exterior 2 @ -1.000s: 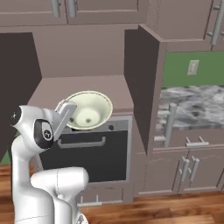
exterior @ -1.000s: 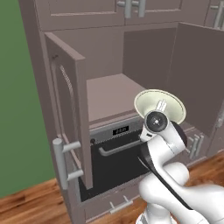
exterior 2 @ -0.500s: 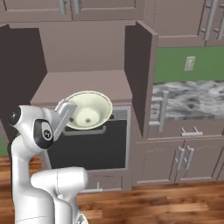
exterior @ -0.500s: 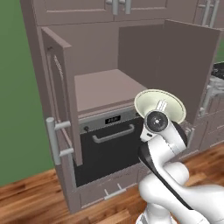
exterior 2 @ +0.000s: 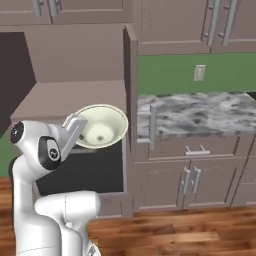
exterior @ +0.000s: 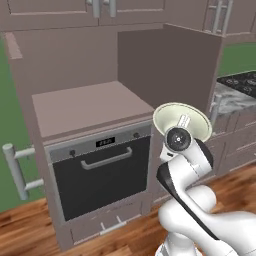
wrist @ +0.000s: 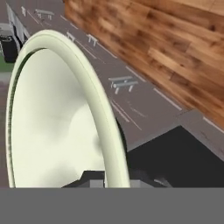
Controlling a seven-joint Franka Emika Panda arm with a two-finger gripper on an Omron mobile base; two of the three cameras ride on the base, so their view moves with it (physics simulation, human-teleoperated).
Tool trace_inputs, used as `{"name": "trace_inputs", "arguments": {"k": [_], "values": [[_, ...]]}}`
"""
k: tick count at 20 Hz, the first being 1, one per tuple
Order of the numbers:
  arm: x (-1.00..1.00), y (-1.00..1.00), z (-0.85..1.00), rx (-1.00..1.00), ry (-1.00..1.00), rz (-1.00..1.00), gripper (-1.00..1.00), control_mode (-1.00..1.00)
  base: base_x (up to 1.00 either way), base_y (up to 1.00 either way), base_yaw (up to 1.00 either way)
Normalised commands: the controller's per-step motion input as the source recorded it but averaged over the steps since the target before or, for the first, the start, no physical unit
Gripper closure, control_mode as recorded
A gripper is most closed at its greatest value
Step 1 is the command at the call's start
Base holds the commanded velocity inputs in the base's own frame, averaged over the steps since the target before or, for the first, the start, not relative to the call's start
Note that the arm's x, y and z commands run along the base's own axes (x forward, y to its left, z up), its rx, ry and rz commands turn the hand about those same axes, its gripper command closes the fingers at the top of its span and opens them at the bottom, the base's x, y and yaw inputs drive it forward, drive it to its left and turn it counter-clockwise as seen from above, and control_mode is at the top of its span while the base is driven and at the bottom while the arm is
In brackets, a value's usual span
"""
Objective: Move the bowls from the cabinet to the plates on the dining table.
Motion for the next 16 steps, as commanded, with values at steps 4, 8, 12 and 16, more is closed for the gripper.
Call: {"name": "trace_inputs", "arguments": {"k": [4, 8, 12, 16], "values": [[0.0, 0.0, 0.0, 0.0, 0.0, 0.0, 1.0, 1.0, -0.64, -0.57, 0.0], [0.0, 0.0, 0.0, 0.0, 0.0, 0.0, 1.0, 1.0, -0.77, -0.49, 0.0], [0.0, 0.0, 0.0, 0.0, 0.0, 0.0, 1.0, 1.0, -0.62, -0.58, -0.01], [0.0, 0.0, 0.0, 0.0, 0.0, 0.0, 1.0, 1.0, -0.53, -0.63, 0.0]]}}
